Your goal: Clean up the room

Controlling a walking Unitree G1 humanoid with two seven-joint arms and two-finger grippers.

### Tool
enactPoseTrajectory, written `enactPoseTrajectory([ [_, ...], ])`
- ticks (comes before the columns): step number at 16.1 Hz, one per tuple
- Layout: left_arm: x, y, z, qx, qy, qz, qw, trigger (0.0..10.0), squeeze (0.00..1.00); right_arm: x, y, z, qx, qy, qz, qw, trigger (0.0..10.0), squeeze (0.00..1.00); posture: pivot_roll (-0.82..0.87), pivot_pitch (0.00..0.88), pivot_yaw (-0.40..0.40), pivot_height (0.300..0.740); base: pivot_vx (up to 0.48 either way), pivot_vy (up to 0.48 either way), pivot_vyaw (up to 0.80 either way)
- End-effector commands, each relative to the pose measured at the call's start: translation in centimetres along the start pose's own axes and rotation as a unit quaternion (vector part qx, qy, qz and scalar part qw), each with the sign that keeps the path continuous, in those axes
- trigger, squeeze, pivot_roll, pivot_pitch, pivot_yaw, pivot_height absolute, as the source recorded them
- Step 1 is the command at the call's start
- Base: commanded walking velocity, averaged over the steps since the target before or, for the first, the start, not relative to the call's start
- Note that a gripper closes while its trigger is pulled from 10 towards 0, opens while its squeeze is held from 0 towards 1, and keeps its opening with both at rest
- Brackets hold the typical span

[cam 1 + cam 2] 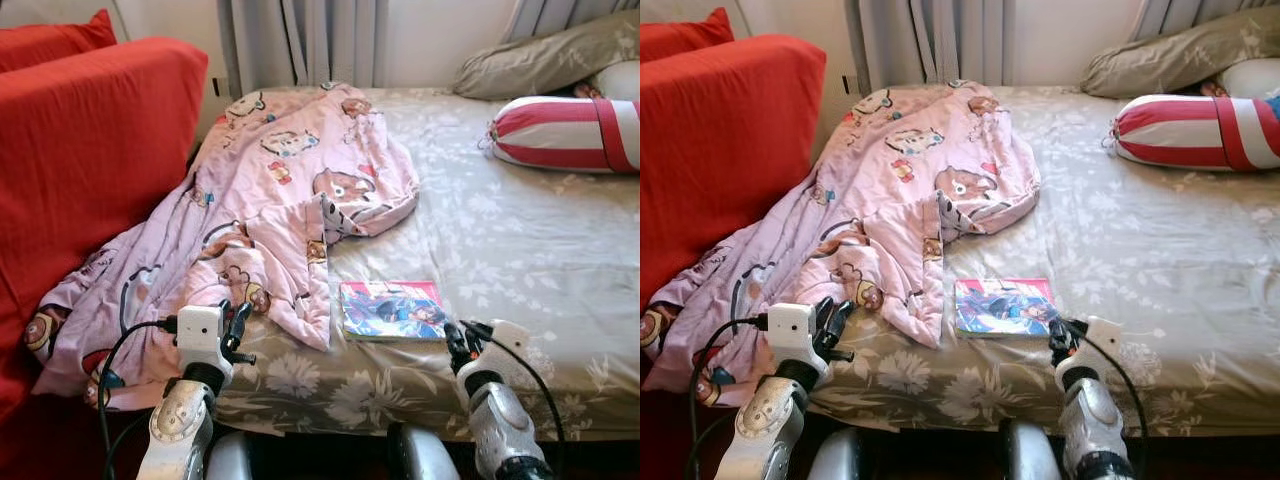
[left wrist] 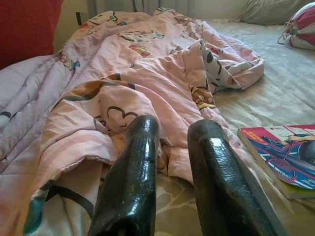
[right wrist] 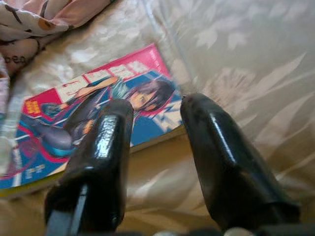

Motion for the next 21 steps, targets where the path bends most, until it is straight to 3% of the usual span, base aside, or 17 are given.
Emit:
enactPoseTrajectory([
  [1, -0.4, 0.4, -0.3, 0.016, 0.000, 0.006, 1.000, 10.0, 0.00, 0.2, -0.4, -0.1, 0.040, -0.008, -0.013, 0.999, 10.0, 1.00, 0.11, 0.031, 0.006, 0.549, 0.000, 0.000, 0.00],
  [4, -1.1, 0.6, -0.6, 0.025, 0.000, 0.004, 1.000, 10.0, 0.00, 0.5, -0.2, -0.2, 0.072, -0.018, -0.012, 0.997, 10.0, 1.00, 0.14, 0.070, 0.017, 0.549, 0.000, 0.000, 0.00],
  [11, -2.1, 2.2, -1.2, 0.049, -0.009, 0.010, 0.999, 10.0, 0.00, 1.9, 1.5, -2.6, 0.128, -0.009, 0.015, 0.992, 10.0, 1.00, 0.19, 0.152, 0.049, 0.549, 0.000, 0.000, 0.00],
  [12, -2.5, 2.3, -1.4, 0.052, -0.008, 0.007, 0.999, 10.0, 0.00, 2.0, 1.5, -2.9, 0.134, -0.008, 0.016, 0.991, 10.0, 0.88, 0.20, 0.160, 0.051, 0.549, 0.000, 0.000, 0.00],
  [13, -3.0, 2.3, -1.6, 0.055, -0.007, 0.002, 0.998, 10.0, 0.00, 2.1, 1.4, -3.0, 0.139, -0.008, 0.014, 0.990, 10.0, 0.00, 0.22, 0.167, 0.055, 0.549, 0.000, 0.000, 0.00],
  [21, -4.8, 2.3, -2.0, 0.065, -0.008, -0.024, 0.998, 10.0, 0.00, 1.9, 1.1, -2.5, 0.172, -0.022, 0.016, 0.985, 10.0, 0.00, 0.25, 0.206, 0.074, 0.549, 0.000, 0.000, 0.00],
])
Point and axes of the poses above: a point about 5 cm out from each wrist's last joint towards the gripper, its own x axis pointing out of the wrist towards the gripper, its own y axis along the axis of the wrist's last joint, z = x × y, the point moved 2 cm from there along x, pointing out of the wrist towards the gripper, and after that the axes turned 12 degrees about x, right-handed, at the moved point
